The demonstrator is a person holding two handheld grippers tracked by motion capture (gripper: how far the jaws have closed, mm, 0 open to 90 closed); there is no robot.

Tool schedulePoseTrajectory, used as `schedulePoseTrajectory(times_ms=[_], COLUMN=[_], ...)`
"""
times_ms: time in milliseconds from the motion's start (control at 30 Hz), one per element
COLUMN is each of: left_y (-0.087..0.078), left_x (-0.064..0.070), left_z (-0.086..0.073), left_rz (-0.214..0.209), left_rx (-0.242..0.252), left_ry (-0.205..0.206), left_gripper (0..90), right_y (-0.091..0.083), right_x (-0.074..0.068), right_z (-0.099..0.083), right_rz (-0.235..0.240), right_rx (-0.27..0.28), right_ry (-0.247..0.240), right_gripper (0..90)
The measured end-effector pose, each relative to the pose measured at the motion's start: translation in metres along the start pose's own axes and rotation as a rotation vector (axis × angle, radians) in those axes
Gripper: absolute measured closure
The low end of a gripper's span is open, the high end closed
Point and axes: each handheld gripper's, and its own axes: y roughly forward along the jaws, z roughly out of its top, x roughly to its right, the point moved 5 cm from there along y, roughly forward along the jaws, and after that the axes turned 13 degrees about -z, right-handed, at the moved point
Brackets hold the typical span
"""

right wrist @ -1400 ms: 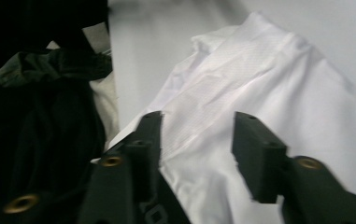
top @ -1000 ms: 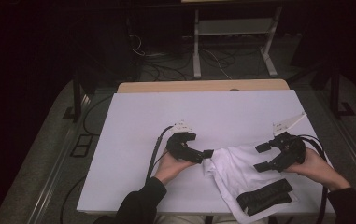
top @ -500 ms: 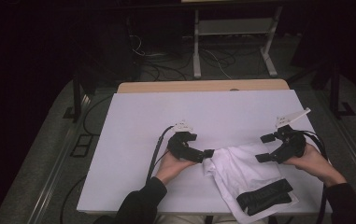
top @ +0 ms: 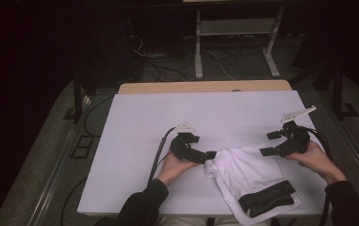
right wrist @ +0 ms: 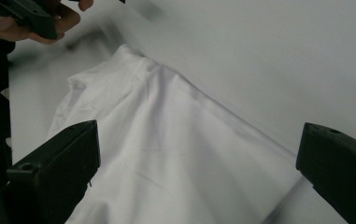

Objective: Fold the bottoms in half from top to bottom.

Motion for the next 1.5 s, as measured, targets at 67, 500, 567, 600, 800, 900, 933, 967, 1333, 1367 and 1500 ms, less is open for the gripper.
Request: schedulePoseTrajectory(times_ms=[67,500,567,600,800,900,933,967,1333,1367,1500], left_y=[0.003,0.019,0.022,0.024,0.029,0.028,0.028,0.027,0.031,0.031,0.031], left_x=[-0.001,-0.006,-0.005,-0.005,-0.009,-0.01,-0.011,-0.011,-0.01,-0.011,-0.01], left_z=[-0.001,-0.009,-0.01,-0.011,-0.016,-0.016,-0.016,-0.016,-0.019,-0.019,-0.018], left_rz=[-0.006,-0.03,-0.048,-0.055,-0.057,-0.058,-0.062,-0.067,-0.104,-0.103,-0.117], left_rx=[-0.009,-0.079,-0.093,-0.105,-0.144,-0.138,-0.136,-0.135,-0.161,-0.159,-0.155], left_ry=[-0.005,-0.049,-0.066,-0.071,-0.098,-0.12,-0.129,-0.132,-0.138,-0.14,-0.145], left_gripper=[0.0,0.0,0.0,0.0,11.4,18.2,22.2,25.0,62.7,66.4,77.5], right_y=[0.002,0.019,0.02,0.021,0.026,0.029,0.03,0.031,0.035,0.035,0.036], right_x=[0.003,0.018,0.021,0.022,0.03,0.034,0.034,0.035,0.041,0.041,0.037], right_z=[-0.002,-0.007,-0.009,-0.009,-0.014,-0.014,-0.014,-0.014,-0.013,-0.013,-0.014], right_rz=[-0.007,-0.017,-0.019,-0.019,-0.013,-0.022,-0.023,-0.029,-0.069,-0.071,-0.052], right_rx=[-0.006,-0.048,-0.054,-0.054,-0.073,-0.08,-0.08,-0.077,-0.062,-0.062,-0.085], right_ry=[0.008,0.031,0.038,0.041,0.062,0.066,0.06,0.057,0.058,0.054,0.045], right_gripper=[0.0,7.6,10.0,11.6,21.5,26.1,29.1,30.6,52.5,56.0,67.5])
